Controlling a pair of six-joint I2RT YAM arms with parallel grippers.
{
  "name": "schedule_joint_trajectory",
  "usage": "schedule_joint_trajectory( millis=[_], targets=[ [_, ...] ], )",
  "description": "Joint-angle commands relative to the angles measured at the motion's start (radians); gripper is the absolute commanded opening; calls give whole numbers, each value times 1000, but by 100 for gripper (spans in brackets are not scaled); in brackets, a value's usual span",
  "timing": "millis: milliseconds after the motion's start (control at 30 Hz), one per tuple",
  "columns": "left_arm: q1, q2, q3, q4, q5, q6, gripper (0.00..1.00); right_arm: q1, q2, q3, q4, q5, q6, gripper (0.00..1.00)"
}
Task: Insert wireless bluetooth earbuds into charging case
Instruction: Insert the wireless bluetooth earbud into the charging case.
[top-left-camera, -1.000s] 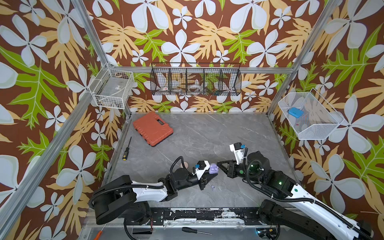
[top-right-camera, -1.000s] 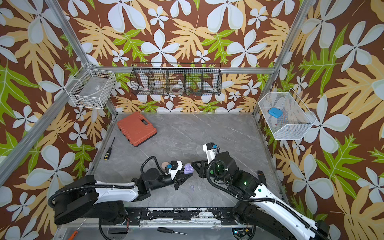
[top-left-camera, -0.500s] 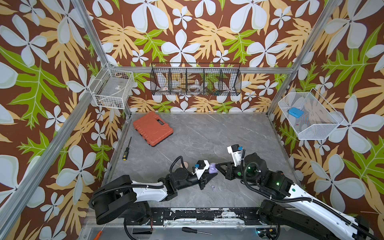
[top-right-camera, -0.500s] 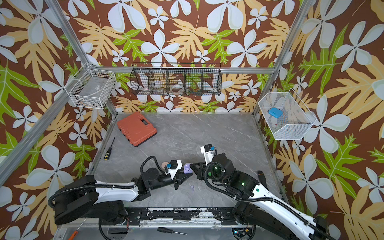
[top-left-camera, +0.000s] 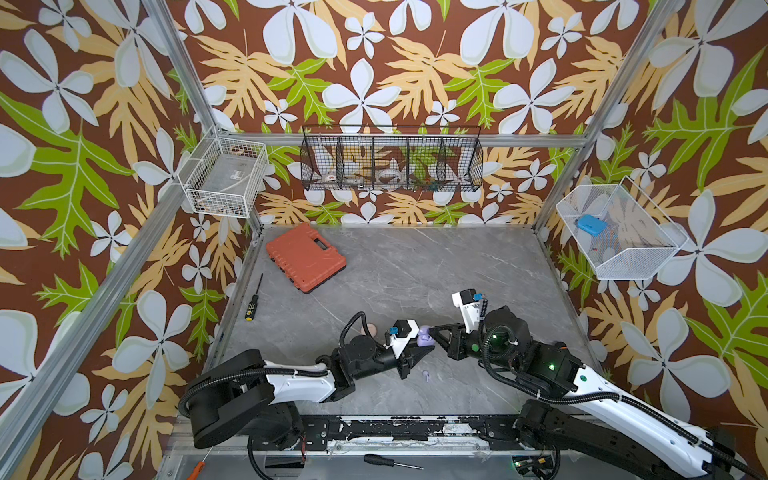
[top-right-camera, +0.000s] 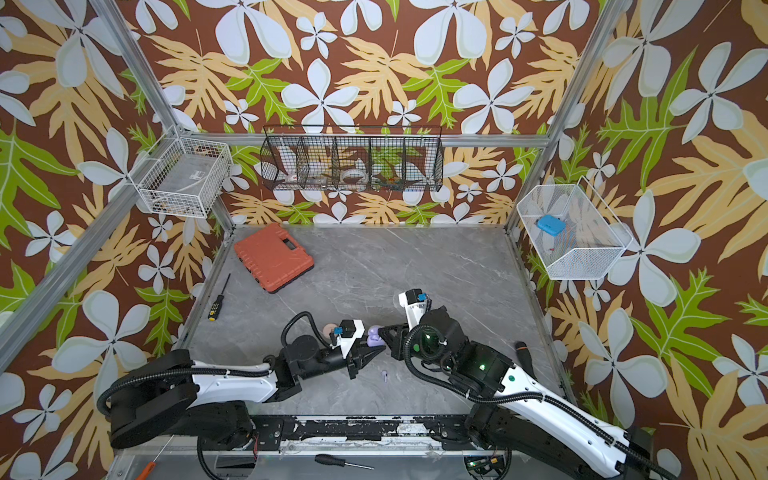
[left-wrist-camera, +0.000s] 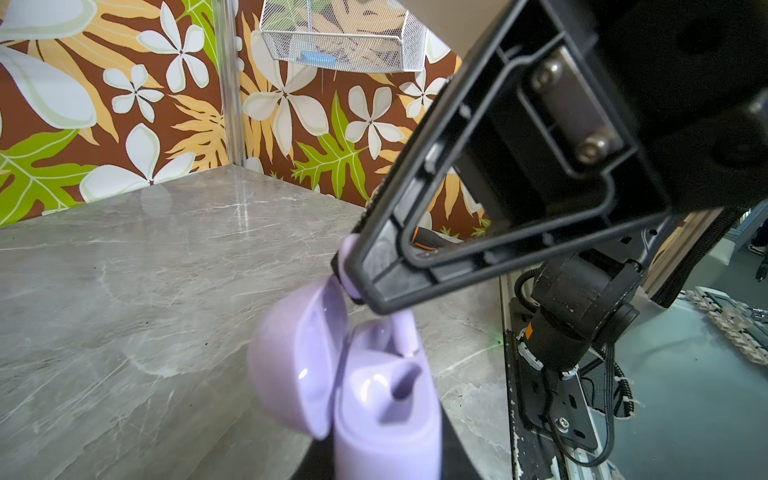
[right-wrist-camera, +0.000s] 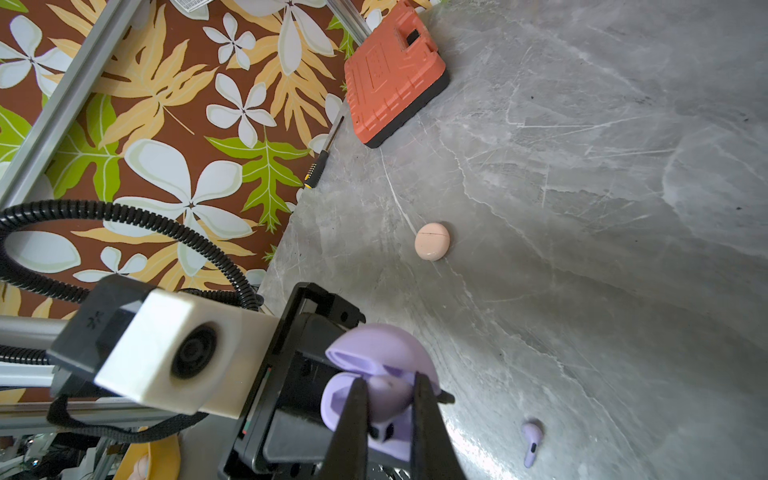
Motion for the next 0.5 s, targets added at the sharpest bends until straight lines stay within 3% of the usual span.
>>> schedule_joint_trajectory(
  millis=[0,467],
  targets=[
    [3,0,2,48,12,11,0,3,2,0,16,12,-3,12],
    [4,-8,-3,64,4,27,0,32,10,-5,9,36,-10,13]
  ],
)
